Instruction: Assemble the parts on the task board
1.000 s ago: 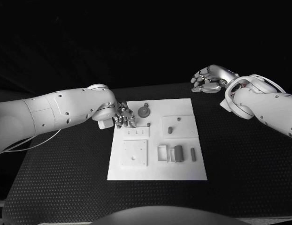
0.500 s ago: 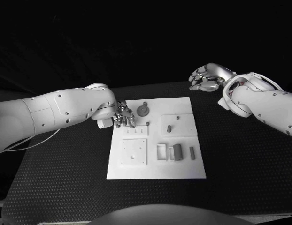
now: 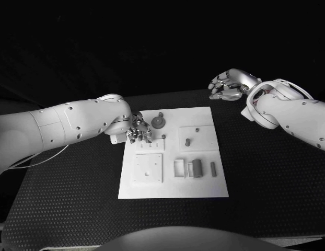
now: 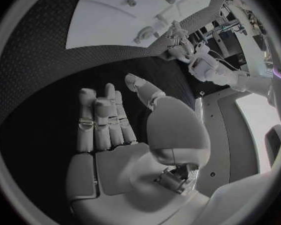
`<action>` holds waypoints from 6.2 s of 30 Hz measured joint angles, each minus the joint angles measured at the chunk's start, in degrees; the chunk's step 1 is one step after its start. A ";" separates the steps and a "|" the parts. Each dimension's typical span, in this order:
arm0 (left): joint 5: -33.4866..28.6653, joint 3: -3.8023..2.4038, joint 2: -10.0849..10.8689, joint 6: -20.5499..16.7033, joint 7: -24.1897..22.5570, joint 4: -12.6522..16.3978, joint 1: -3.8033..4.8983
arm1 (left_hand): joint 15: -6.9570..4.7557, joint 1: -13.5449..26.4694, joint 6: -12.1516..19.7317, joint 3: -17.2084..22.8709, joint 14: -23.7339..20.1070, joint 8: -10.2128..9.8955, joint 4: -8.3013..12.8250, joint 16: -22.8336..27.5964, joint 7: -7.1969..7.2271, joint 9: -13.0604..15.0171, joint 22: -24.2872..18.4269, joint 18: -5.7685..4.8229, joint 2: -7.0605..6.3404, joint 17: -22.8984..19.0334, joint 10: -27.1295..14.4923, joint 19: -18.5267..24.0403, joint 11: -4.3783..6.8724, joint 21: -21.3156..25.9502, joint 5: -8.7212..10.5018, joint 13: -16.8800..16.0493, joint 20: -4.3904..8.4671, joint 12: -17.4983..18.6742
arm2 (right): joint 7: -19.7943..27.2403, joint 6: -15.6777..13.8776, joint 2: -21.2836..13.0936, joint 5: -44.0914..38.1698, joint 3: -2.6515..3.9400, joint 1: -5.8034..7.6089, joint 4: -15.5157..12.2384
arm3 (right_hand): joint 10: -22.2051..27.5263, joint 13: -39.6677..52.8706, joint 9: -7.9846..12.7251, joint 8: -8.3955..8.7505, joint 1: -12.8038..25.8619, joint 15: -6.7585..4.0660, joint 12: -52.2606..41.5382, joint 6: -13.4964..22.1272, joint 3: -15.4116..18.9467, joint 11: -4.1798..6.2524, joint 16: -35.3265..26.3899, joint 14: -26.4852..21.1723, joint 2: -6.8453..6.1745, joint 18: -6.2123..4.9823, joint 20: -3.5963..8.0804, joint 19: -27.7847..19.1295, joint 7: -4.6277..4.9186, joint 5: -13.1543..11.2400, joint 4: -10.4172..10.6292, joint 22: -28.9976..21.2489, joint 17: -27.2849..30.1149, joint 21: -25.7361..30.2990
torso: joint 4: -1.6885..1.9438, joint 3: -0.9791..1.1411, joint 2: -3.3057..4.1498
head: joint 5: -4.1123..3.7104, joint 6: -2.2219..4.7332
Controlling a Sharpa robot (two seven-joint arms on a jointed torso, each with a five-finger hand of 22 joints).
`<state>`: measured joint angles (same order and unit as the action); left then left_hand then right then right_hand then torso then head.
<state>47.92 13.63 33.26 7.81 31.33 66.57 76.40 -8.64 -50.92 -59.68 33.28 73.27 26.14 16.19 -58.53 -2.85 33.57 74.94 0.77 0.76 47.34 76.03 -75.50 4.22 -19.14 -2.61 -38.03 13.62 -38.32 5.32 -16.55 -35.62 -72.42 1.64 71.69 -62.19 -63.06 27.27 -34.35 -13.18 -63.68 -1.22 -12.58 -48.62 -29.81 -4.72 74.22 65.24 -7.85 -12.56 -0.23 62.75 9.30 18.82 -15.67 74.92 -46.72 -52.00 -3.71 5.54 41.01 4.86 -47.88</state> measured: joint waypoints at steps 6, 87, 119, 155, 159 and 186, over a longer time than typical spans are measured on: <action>0.77 0.00 -0.08 0.09 0.09 -0.16 -0.03 | -0.21 0.64 -0.11 -0.16 0.21 0.34 0.15 -0.89 0.11 0.03 0.00 -0.01 -0.09 -0.53 0.33 -0.22 0.20 -0.26 -0.01 -0.07 0.20 -0.45 | 0.00 0.23 0.06 0.01 0.00 0.00 -0.01 | 0.00 0.00 0.00 0.00 0.00 -0.05 0.00 0.20 0.00 0.00 0.00 0.04 0.00 0.00 -0.01 0.00 0.02 0.00 0.00 0.00 0.00 0.00 | 0.01 -0.01 0.00 | -0.09 -0.09; 4.38 -0.09 -1.30 1.32 0.51 -1.20 -1.55 | -0.43 0.72 -0.32 -0.77 0.36 0.91 0.19 -3.58 0.33 2.93 -0.01 0.00 0.29 -2.25 0.65 -0.61 0.67 -1.58 0.12 -0.13 0.18 -1.67 | -0.09 2.02 0.18 0.05 0.00 0.00 -0.72 | 0.11 0.01 0.01 0.00 -0.22 0.03 0.22 0.47 0.00 -0.11 0.00 -0.28 0.23 0.03 -0.17 -0.18 0.30 0.00 -0.31 0.00 0.11 -0.01 | 0.03 0.01 -0.01 | -0.91 -0.96; 2.64 -0.07 1.29 -5.53 -0.22 2.70 -1.60 | -0.85 0.69 -0.41 0.60 0.78 0.52 0.10 -5.20 0.41 2.93 -0.03 0.00 0.30 -4.28 1.26 -1.11 1.09 -2.24 -0.11 0.04 0.75 -2.34 | -0.09 2.47 0.04 0.05 0.00 0.00 -0.55 | 0.11 0.01 -0.03 0.00 -0.22 0.08 0.45 0.38 0.00 -0.11 0.00 -0.16 0.23 0.05 0.10 -0.12 0.44 0.00 -0.31 0.00 0.16 -0.02 | 0.08 -0.04 -0.03 | -1.02 -0.83; 5.17 -0.09 0.83 -5.54 -0.29 2.36 -2.52 | -0.86 0.67 -0.41 0.53 0.78 0.01 0.12 -5.55 0.41 4.26 0.00 -0.01 0.31 -4.79 1.18 -1.62 1.19 -2.47 0.14 0.17 1.22 -2.66 | -0.10 2.98 0.17 0.07 0.00 0.00 -0.48 | -0.01 0.01 -0.02 0.00 -0.22 0.18 0.45 0.42 0.00 0.01 0.00 -0.25 0.23 0.16 -0.10 -0.31 0.43 0.00 -0.31 0.00 0.20 -0.02 | 0.03 -0.03 0.01 | -0.89 -1.24; 5.72 -0.10 0.75 -5.55 -0.45 2.33 -2.52 | -0.86 0.67 -0.41 0.49 0.78 0.01 0.10 -5.55 0.41 4.26 0.00 -0.01 0.31 -4.80 1.18 -1.62 1.19 -2.47 0.19 0.17 1.22 -2.66 | -0.09 3.02 0.18 0.07 0.00 0.00 -0.48 | -0.01 0.01 -0.02 0.00 -0.22 0.19 0.44 0.50 0.00 0.00 0.00 -0.24 0.23 0.16 -0.11 -0.31 0.34 0.00 -0.31 0.00 0.20 -0.02 | 0.03 -0.05 0.01 | -0.90 -1.24; 6.52 -0.18 0.31 -4.49 -0.51 1.88 -2.57 | -0.86 0.61 -0.41 0.44 0.78 -0.15 0.28 -5.54 0.41 4.58 -0.02 -0.01 0.25 -5.05 1.25 -1.47 1.10 -2.47 0.02 0.22 1.38 -2.66 | -0.07 3.35 0.12 0.10 0.00 0.00 -0.50 | 0.00 0.01 -0.06 0.00 -0.22 0.00 0.44 0.52 0.00 -0.01 0.00 -0.28 0.23 0.16 -0.18 -0.18 0.34 0.00 -0.31 0.00 0.25 -0.02 | 0.04 0.01 0.01 | -0.99 -1.48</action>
<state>54.44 13.45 33.57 3.33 30.82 68.45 73.84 -9.50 -50.31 -60.09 33.72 74.05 26.00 16.48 -64.08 -2.44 38.15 74.92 0.76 1.01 42.29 77.28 -76.97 5.32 -21.61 -2.59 -37.81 15.00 -40.98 5.26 -13.20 -35.50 -72.32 1.64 71.68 -62.68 -63.06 27.28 -34.41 -13.18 -63.90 -1.23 -12.14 -48.10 -29.81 -4.74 74.22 64.96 -7.62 -12.40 -0.41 62.57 9.65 18.82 -15.98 74.92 -46.47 -52.02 -3.67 5.55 41.01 3.87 -49.37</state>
